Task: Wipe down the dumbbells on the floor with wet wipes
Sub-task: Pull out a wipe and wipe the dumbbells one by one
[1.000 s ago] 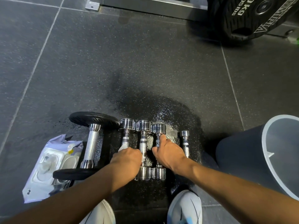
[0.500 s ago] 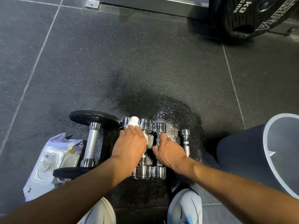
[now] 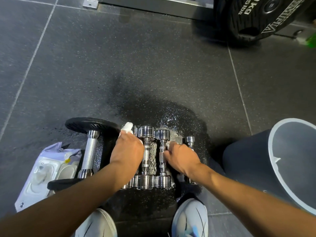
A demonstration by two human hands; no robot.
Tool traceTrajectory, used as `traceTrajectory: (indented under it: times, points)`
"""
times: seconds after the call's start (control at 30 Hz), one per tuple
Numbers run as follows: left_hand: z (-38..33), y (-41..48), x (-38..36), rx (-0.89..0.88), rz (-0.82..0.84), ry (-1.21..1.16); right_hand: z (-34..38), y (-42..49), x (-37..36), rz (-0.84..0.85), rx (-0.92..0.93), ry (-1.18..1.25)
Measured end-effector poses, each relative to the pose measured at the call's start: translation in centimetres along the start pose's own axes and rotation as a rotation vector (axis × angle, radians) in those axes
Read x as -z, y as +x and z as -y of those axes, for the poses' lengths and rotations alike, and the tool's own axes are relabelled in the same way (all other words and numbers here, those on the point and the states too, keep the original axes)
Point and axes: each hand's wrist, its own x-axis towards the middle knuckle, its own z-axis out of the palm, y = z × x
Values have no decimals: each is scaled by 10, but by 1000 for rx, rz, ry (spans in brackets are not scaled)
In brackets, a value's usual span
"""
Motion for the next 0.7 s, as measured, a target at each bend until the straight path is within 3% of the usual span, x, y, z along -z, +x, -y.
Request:
traceTrajectory:
  times: [0.13,0.23,0.4,0.5,0.63,0.7]
  points:
    - [-5,-13,-14,-19,107,-201,-40,-13,3,-88,-218,67]
    - [2,-16,-8,23,129,-339,-63,-20,0,-37,-302,64]
    - [12,-13,4,82,-61,-608,-68,-17,-18,73,-367,113]
    - [15,-6,5,118,-97,-1043,-66,-16,-18,82,-351,93]
    - [11,-4,2,209,67,-1982,-70,-23,-14,-1,-326,210]
    - [11,-7,0,213,163,-2236,-69,-27,-12,-30,-287,331]
